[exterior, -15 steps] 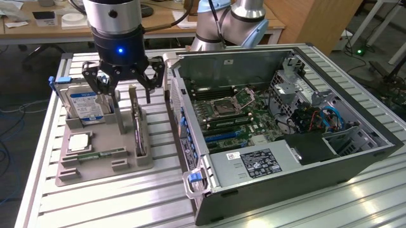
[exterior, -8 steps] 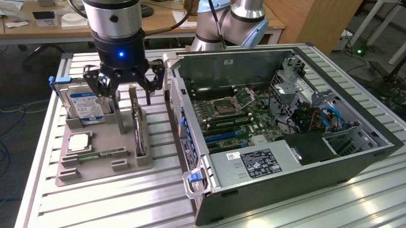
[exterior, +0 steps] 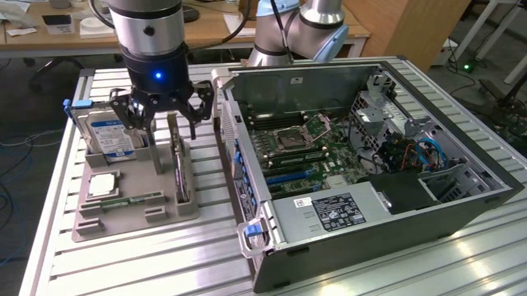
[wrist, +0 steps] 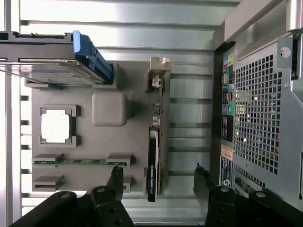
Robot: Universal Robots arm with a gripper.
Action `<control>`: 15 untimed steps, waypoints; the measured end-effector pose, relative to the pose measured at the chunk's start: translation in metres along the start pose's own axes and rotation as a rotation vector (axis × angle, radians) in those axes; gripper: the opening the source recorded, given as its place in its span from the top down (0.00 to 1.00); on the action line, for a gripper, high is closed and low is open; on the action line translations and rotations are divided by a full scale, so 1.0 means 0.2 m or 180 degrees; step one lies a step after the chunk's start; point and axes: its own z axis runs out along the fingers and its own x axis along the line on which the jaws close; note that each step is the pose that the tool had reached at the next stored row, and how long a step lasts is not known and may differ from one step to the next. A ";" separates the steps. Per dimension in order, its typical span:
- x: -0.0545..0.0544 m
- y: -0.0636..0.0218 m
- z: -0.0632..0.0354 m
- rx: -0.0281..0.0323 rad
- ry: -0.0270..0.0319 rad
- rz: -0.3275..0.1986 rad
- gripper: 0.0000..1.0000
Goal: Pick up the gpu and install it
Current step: 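Pick up the gpu and move the gpu toward the slot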
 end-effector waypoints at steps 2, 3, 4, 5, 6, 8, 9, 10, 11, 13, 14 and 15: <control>0.00 0.000 0.011 0.0000 0.0000 0.0000 0.29; 0.00 -0.001 0.018 0.0000 0.0000 0.0000 0.29; 0.00 -0.001 0.024 0.0000 0.0000 0.0000 0.29; 0.00 -0.001 0.030 0.0000 0.0000 0.0000 0.29; 0.00 -0.002 0.034 0.0000 0.0000 0.0000 0.29; 0.00 -0.002 0.039 0.0001 0.0000 0.0000 0.29; 0.00 -0.002 0.039 0.0001 -0.0002 0.0000 0.29; 0.00 -0.002 0.040 0.0000 -0.0003 -0.0001 0.29; 0.00 -0.002 0.041 -0.0003 -0.0003 0.0000 0.29; 0.00 -0.002 0.043 -0.0006 -0.0004 0.0000 0.29; 0.00 -0.002 0.046 -0.0006 -0.0005 0.0000 0.29; 0.00 -0.002 0.049 -0.0006 -0.0004 0.0000 0.29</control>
